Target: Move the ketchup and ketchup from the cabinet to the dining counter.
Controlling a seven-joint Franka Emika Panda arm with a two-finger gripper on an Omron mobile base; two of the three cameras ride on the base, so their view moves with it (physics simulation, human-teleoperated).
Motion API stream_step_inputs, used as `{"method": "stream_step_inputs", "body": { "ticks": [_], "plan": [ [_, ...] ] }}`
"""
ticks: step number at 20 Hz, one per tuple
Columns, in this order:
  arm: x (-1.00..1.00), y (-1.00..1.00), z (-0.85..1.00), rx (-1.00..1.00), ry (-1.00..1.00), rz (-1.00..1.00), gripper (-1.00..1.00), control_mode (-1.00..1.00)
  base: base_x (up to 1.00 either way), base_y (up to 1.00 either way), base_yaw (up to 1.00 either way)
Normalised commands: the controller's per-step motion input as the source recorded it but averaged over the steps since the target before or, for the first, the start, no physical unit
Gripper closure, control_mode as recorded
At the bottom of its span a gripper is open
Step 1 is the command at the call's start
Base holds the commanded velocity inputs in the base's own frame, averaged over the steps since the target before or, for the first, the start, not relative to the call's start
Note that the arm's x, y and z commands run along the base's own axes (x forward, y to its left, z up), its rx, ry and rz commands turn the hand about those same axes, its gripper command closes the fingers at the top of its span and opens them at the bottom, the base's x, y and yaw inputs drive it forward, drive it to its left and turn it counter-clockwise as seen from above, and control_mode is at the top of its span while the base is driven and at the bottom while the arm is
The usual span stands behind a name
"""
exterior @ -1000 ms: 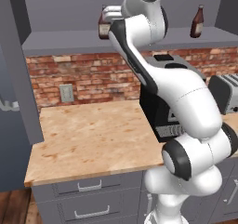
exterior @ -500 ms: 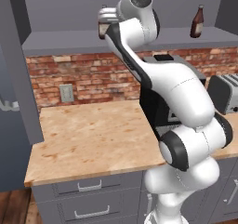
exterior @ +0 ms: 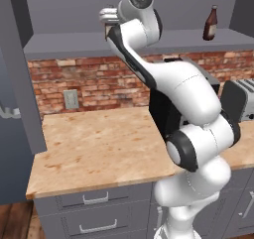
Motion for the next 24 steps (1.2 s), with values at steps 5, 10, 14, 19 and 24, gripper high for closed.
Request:
{"method": "stream_step_inputs", "body": {
  "ticks": [5, 10, 14, 19, 24],
  "plan": [
    [0.33, 0.00, 0.00, 0.00, 0.00, 0.00, -1.00, -1.00, 0.00, 0.00, 0.00],
    [0.27, 0.00, 0.00, 0.00, 0.00, 0.00, -1.00, -1.00, 0.00, 0.00, 0.00],
    [0.22, 0.01, 0.00, 0.00, 0.00, 0.00, -1.00, -1.00, 0.00, 0.00, 0.00],
    [0.24, 0.00, 0.00, 0.00, 0.01, 0.00, -1.00, -1.00, 0.00, 0.00, 0.00],
    [0.27, 0.00, 0.00, 0.00, 0.00, 0.00, -1.00, -1.00, 0.00, 0.00, 0.00]
  ]
}}
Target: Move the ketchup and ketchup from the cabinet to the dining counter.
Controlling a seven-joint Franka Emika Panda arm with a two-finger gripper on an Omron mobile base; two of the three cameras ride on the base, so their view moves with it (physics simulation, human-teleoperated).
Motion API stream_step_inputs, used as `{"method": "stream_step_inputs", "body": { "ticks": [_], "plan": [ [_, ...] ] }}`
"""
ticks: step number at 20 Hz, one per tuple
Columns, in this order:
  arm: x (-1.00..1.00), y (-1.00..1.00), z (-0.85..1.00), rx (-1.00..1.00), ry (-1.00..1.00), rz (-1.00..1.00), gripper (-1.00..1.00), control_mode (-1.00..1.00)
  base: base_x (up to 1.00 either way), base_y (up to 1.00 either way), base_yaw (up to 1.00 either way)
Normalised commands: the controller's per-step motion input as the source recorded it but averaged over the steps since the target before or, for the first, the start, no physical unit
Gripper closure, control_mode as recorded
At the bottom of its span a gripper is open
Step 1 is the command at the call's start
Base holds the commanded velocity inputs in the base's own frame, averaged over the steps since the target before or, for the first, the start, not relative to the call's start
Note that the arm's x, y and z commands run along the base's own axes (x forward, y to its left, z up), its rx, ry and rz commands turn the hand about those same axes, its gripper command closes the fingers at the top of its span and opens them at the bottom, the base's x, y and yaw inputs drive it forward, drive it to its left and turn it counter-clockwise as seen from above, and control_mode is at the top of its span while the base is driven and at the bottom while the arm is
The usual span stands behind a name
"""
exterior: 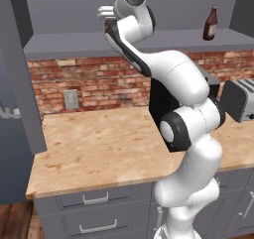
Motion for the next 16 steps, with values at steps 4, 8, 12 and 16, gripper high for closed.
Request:
{"method": "stream_step_inputs", "body": {
  "ticks": [4, 8, 12, 16],
  "plan": [
    [0.27, 0.03, 0.00, 0.00, 0.01, 0.00, -1.00, -1.00, 0.00, 0.00, 0.00],
    [0.27, 0.06, 0.00, 0.00, 0.02, 0.00, -1.00, -1.00, 0.00, 0.00, 0.00],
    [0.32, 0.11, 0.00, 0.00, 0.04, 0.00, -1.00, -1.00, 0.00, 0.00, 0.00],
    [0.29, 0.09, -0.01, 0.00, 0.02, 0.00, -1.00, -1.00, 0.00, 0.00, 0.00]
  ]
}}
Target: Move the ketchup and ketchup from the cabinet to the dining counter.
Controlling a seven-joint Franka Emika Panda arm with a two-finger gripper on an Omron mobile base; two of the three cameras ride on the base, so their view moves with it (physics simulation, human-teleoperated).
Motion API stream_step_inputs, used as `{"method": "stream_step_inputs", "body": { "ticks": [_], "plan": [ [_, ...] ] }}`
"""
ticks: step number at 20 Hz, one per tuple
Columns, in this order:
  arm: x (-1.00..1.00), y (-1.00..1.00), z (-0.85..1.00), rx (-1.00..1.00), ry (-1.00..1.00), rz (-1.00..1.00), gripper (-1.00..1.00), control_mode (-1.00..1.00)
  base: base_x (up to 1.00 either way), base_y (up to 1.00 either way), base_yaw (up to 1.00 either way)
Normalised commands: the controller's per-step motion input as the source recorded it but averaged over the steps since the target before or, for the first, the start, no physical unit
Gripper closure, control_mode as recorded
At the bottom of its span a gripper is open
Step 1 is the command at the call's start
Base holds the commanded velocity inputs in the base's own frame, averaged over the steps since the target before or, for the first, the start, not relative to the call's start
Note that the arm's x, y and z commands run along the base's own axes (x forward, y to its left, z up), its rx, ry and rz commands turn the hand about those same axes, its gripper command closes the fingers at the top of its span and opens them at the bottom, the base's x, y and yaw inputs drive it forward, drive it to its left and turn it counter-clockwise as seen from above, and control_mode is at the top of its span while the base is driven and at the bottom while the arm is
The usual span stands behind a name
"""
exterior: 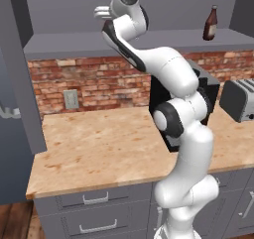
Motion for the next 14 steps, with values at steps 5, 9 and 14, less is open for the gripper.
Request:
{"method": "stream_step_inputs", "body": {
  "ticks": [5, 9, 14],
  "plan": [
    [0.26, 0.11, -0.07, 0.00, 0.04, 0.00, 1.00, -1.00, 0.00, 0.00, 0.00],
    [0.01, 0.04, -0.02, 0.00, 0.00, 0.00, 1.00, -1.00, 0.00, 0.00, 0.00],
    [-0.21, 0.00, 0.00, 0.00, 0.00, 0.00, 1.00, -1.00, 0.00, 0.00, 0.00]
  ]
}}
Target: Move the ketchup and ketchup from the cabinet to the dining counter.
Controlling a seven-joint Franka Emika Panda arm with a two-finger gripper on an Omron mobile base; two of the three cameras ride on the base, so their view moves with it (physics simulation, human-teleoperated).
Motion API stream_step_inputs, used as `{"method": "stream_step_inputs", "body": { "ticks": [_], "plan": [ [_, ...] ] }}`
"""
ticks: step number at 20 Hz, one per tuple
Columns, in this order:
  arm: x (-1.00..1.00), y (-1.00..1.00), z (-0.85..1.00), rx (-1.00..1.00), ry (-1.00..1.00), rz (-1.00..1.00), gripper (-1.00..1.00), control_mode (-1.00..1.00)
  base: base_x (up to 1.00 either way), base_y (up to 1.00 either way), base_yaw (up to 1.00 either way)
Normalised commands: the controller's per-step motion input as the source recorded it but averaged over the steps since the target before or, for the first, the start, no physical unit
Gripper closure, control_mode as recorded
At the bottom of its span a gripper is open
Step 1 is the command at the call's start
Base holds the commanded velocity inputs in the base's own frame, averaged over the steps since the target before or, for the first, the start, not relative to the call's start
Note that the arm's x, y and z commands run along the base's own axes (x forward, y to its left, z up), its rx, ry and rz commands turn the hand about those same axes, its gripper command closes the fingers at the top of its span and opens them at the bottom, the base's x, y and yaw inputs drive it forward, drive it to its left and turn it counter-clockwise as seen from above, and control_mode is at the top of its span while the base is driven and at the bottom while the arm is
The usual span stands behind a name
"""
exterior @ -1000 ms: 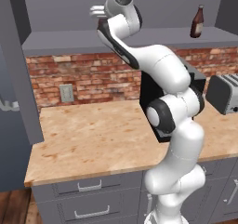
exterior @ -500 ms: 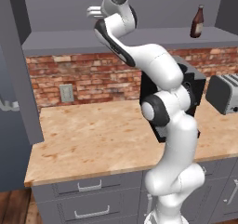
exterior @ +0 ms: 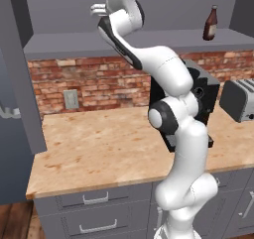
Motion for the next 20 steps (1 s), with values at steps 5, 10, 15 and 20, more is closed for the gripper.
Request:
{"method": "stream_step_inputs", "body": {
  "ticks": [5, 10, 15, 20],
  "plan": [
    [-0.74, -0.03, -0.18, 0.00, -0.08, 0.00, 1.00, -1.00, 0.00, 0.00, 0.00],
    [-1.00, -0.34, -0.41, 0.00, -0.19, 0.00, 1.00, -1.00, 0.00, 0.00, 0.00],
    [-1.00, -0.65, -0.46, 0.00, -0.18, 0.00, 1.00, -1.00, 0.00, 0.00, 0.00],
    [-1.00, -0.66, -0.29, 0.03, -0.14, 0.00, 1.00, -1.00, 0.00, 0.00, 0.00]
  ]
}}
